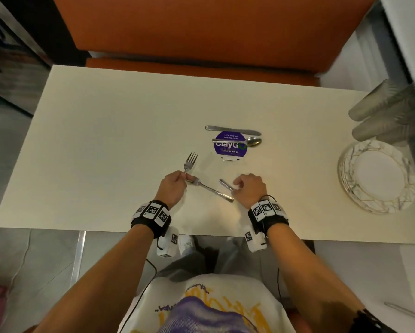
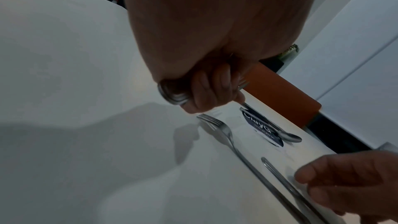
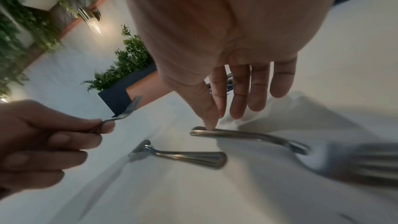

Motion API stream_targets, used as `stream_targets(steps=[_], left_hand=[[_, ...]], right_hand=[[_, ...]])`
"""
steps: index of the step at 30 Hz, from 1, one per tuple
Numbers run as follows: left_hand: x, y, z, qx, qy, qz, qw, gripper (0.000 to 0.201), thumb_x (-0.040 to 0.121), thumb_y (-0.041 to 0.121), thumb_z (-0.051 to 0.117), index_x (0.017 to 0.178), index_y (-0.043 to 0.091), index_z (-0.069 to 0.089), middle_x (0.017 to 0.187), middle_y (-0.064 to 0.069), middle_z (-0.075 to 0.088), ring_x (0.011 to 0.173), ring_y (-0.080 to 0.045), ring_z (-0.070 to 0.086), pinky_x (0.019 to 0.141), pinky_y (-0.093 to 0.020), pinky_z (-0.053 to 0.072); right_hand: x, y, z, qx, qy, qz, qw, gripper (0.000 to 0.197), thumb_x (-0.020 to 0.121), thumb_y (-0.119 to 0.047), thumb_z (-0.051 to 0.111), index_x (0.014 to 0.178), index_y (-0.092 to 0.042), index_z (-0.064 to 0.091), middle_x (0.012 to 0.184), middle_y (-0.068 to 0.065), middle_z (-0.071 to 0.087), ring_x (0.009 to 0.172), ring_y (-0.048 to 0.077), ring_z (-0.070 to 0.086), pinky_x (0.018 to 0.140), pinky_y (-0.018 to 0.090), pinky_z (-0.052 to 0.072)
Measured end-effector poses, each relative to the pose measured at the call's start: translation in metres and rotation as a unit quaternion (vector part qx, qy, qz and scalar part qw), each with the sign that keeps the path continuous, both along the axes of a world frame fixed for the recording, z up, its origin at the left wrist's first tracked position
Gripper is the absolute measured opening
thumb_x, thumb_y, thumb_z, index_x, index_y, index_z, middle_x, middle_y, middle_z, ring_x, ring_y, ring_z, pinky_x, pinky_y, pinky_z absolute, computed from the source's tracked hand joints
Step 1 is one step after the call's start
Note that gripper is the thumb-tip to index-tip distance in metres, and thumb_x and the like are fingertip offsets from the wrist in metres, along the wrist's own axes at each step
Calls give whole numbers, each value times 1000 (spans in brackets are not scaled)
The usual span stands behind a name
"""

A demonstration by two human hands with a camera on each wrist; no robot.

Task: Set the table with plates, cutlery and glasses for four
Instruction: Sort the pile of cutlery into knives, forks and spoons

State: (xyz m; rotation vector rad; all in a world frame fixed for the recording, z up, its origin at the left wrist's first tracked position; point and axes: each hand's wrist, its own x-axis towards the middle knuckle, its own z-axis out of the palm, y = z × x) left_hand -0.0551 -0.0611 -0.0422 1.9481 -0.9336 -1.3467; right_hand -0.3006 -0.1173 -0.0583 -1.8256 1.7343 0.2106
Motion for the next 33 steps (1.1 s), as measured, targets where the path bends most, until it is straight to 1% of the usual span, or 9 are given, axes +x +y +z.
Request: stream_targets(steps=[3,8,11,14,19,23,27,31,33], left_hand=[[-3,-4,-4,21,39,-6,999,35,105,8,39,97,6,73,55,19,63,46,-7,39,40,-18,31],[-16,-19,-5,3,22,-60,998,32,105,12,41,94,13,70,94,-12,74,58,-18,54,50,-28,44],[-25,-31,9,-28,-24,-99,994,30,108,13,39,103,9,68,89,-9,70,67,-24,67,64,-32,55],[-32,-47,22,-63,-48,-133,988,30,109,16,39,105,10,68,85,-5,72,79,-20,72,64,-28,53],[-49,-64,43,-68,-73,-195,976,26,105,10,45,99,11,70,89,-7,76,68,-14,68,51,-14,46],[-64,-58,52,-13,-24,-256,966,23,98,6,47,96,6,70,86,-10,76,60,-23,73,51,-27,54],[-68,-47,42,4,-22,-237,971,28,97,12,49,85,18,74,72,-2,68,61,-19,57,55,-27,42],[-68,-41,43,30,21,-182,983,26,95,11,50,81,14,73,64,-2,56,53,-18,45,49,-26,33],[-68,-38,46,32,42,-163,985,26,94,10,49,82,11,72,61,-3,54,49,-18,42,47,-25,31]], right_hand=[[-17,14,0,-3,88,15,996,32,84,-38,66,114,-29,62,123,1,54,119,28,47,99,41,42],[-34,32,2,-18,84,-2,996,10,93,-30,61,101,-25,65,115,3,54,115,28,46,96,43,41],[-40,29,19,-23,32,-10,999,6,95,-21,56,94,-26,58,96,-3,59,97,25,59,88,40,47],[-40,19,47,-28,-61,0,998,9,95,-15,60,98,-23,65,90,-1,66,82,22,62,78,34,51],[-10,1,89,-51,-87,139,985,19,93,-11,65,106,-23,71,96,-2,55,84,15,53,79,28,45],[10,-10,104,-89,-91,178,976,23,91,-5,64,105,-21,74,93,-5,56,86,17,56,76,29,44],[12,-20,106,-115,-141,94,979,23,78,-11,82,98,-16,72,96,-3,64,85,15,62,79,27,53],[7,-23,97,-166,-177,-20,970,31,73,-13,87,98,-15,70,96,-5,59,83,10,56,67,7,37],[7,-20,92,-166,-203,-88,961,26,74,-7,84,95,-15,71,89,-5,64,75,6,58,63,3,39]])
